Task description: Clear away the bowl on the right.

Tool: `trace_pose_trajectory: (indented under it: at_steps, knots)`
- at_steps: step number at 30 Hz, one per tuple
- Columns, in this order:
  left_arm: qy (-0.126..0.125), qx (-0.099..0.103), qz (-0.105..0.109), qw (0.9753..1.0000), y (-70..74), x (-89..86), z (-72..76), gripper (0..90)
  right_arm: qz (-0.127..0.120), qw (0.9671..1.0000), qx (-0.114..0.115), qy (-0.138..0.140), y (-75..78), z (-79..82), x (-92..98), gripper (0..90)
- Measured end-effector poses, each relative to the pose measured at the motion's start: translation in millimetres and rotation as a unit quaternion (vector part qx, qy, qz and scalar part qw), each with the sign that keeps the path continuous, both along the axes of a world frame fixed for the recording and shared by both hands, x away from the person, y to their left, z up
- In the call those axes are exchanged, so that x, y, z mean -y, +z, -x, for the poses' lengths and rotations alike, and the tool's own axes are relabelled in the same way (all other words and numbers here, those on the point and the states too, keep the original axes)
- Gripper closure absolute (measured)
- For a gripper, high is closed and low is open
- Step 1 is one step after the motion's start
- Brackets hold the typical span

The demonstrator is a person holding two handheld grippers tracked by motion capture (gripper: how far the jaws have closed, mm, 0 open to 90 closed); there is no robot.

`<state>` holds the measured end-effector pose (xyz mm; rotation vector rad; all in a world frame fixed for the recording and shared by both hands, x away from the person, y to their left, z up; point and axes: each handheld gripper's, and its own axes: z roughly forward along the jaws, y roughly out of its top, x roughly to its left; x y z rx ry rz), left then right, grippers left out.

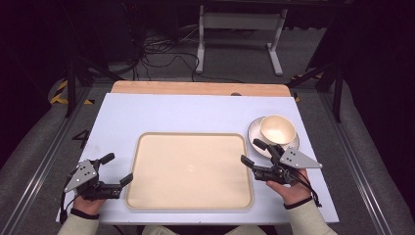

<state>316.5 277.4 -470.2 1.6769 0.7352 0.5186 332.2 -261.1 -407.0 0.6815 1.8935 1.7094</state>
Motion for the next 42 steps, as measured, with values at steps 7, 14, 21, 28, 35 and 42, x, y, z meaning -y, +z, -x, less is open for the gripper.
trace_pose_trajectory:
  at_steps: [7, 14, 21, 28, 35, 42]
  knots:
    - [0.0, 0.0, 0.0, 1.0, 0.0, -0.1, 0.0, 0.4, 0.004, 0.9998, 0.018, -0.005, 4.8, -4.0, 3.8, 29.3]
    - [0.0, 0.0, 0.0, 1.0, 0.0, 0.0, 0.0, 0.4, -0.003, 0.9997, 0.016, -0.018, 17.7, -10.1, 11.5, 30.0]
    - [0.0, 0.0, 0.0, 1.0, 0.0, 0.0, 0.0, 0.4, -0.007, 0.9995, 0.009, -0.03, 25.1, -19.0, 21.6, 29.9]
    - [0.0, 0.0, 0.0, 1.0, 0.0, 0.0, 0.0, 0.4, 0.013, 0.9993, 0.021, -0.027, 28.2, -26.8, 26.1, 31.8]
    - [0.0, 0.0, 0.0, 1.0, 0.0, 0.0, 0.0, 0.4, 0.02, 0.9991, 0.011, -0.035, 30.6, -34.1, 32.2, 32.6]
    - [0.0, 0.0, 0.0, 1.0, 0.0, 0.0, -0.1, 0.4, 0.02, 0.9983, 0.007, -0.054, 36.0, -42.2, 43.7, 32.3]
